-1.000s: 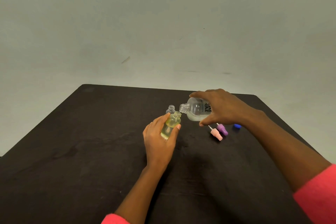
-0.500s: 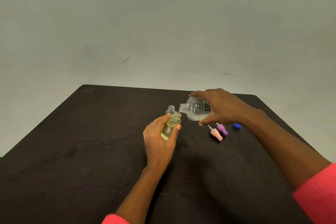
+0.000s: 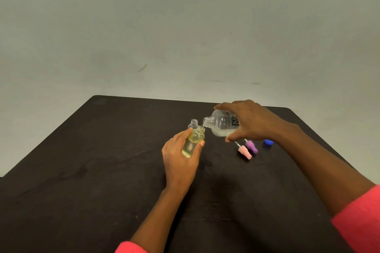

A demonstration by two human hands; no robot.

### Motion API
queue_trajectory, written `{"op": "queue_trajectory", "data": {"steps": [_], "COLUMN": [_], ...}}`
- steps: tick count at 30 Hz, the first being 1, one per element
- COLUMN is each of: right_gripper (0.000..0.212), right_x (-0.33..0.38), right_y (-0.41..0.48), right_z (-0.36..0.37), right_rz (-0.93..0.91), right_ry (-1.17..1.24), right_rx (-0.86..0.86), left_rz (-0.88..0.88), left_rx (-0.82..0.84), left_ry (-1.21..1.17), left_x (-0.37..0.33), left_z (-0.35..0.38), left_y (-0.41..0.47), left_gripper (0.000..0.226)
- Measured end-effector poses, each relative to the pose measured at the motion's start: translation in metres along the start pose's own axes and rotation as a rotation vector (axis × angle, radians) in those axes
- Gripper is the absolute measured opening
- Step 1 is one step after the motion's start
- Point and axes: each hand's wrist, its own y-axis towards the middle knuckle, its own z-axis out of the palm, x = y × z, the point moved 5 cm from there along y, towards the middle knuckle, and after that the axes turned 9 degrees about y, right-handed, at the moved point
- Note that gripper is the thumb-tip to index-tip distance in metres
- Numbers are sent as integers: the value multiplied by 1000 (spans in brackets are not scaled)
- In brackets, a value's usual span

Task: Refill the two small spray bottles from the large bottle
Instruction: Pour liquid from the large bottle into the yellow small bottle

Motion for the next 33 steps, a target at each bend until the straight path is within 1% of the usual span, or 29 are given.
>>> {"op": "queue_trajectory", "data": {"steps": [11, 22, 33], "right_gripper": [87, 86, 86], "right_x": [-1, 1, 2], "right_y": [2, 1, 1], "right_z": [1, 0, 0], "right_rz": [8, -3, -2], "right_ry": [-13, -13, -20], "right_rx": [3, -3, 6], "left_rz": [3, 9, 15], "left_rx": [0, -4, -11], "left_ry": [7, 5, 12], "left_x": [0, -1, -2], "left_z": [-1, -2, -2], "left_y": [0, 0, 1], "left_gripper": [45, 41, 42]}}
